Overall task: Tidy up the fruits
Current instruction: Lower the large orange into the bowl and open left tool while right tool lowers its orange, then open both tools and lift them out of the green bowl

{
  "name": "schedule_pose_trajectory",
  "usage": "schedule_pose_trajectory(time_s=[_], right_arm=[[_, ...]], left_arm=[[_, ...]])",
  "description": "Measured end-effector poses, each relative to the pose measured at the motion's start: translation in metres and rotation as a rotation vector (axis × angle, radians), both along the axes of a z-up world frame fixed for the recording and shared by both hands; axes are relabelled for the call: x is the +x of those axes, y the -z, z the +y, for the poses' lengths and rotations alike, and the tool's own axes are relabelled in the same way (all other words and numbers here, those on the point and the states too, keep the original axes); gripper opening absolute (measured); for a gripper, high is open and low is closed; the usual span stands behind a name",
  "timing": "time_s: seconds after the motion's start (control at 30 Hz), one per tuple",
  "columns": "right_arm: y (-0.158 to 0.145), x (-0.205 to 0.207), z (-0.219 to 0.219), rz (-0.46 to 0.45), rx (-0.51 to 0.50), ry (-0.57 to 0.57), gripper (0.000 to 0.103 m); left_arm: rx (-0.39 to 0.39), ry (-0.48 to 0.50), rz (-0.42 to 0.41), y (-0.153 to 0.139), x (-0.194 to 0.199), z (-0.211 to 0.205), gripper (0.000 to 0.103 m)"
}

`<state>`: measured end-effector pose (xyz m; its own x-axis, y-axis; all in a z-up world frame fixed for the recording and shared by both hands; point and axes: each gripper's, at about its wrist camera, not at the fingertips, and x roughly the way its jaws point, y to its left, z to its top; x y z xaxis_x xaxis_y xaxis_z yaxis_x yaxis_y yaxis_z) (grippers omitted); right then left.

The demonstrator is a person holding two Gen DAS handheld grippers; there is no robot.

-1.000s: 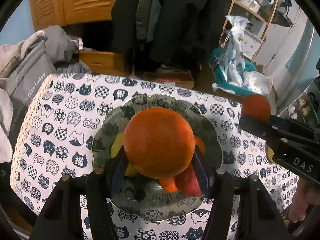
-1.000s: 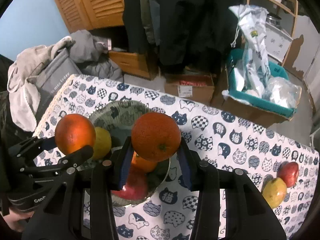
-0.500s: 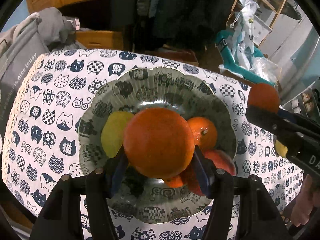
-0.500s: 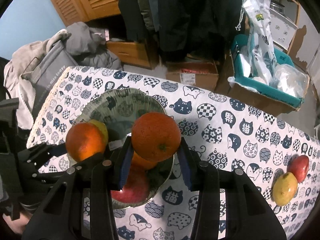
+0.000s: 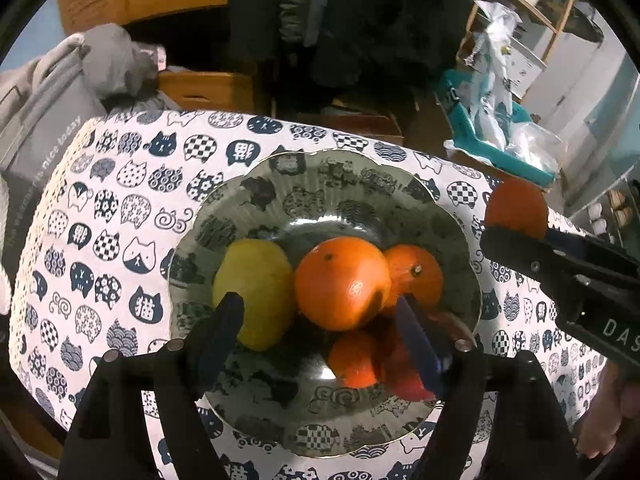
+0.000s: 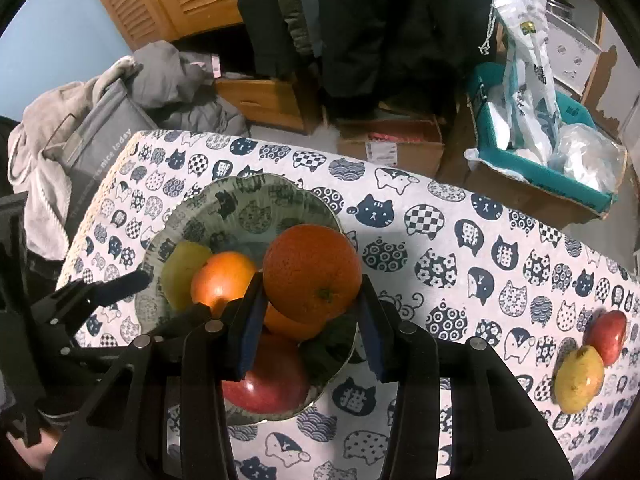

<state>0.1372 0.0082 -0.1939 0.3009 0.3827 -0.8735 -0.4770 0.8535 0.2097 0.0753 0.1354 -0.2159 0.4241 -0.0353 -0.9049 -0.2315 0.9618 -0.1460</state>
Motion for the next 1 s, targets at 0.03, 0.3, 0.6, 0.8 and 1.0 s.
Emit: schedule_pose_trajectory(time_s=[0.03, 0.3, 0.6, 0.8, 1.0], right_arm=[[0.001, 0.001, 0.001, 0.004, 0.001, 0.0, 0.043], [0.014, 0.004, 0.017, 0.031, -0.005, -0.028, 0.043], [0.027, 0.005, 0.037, 0.058, -0.015, -0.067, 0.043], [0.025, 0.005, 0.042, 0.05, -0.01, -0.078, 0.05], [0.017, 0.004, 0.04, 0.035, 0.003, -0.076, 0.053]], left_arm=[[-0.004, -0.007, 0.0, -0.001, -0.001, 0.002, 0.08], [0.03, -0.076, -0.01, -0.011, -0.008, 0.022, 0.08], [0.051, -0.13, -0.005, -0.011, -0.014, 0.04, 0.08], [0.053, -0.145, -0.003, -0.012, -0.017, 0.046, 0.08], [0.058, -0.146, -0.001, -0.013, -0.017, 0.046, 0.08]])
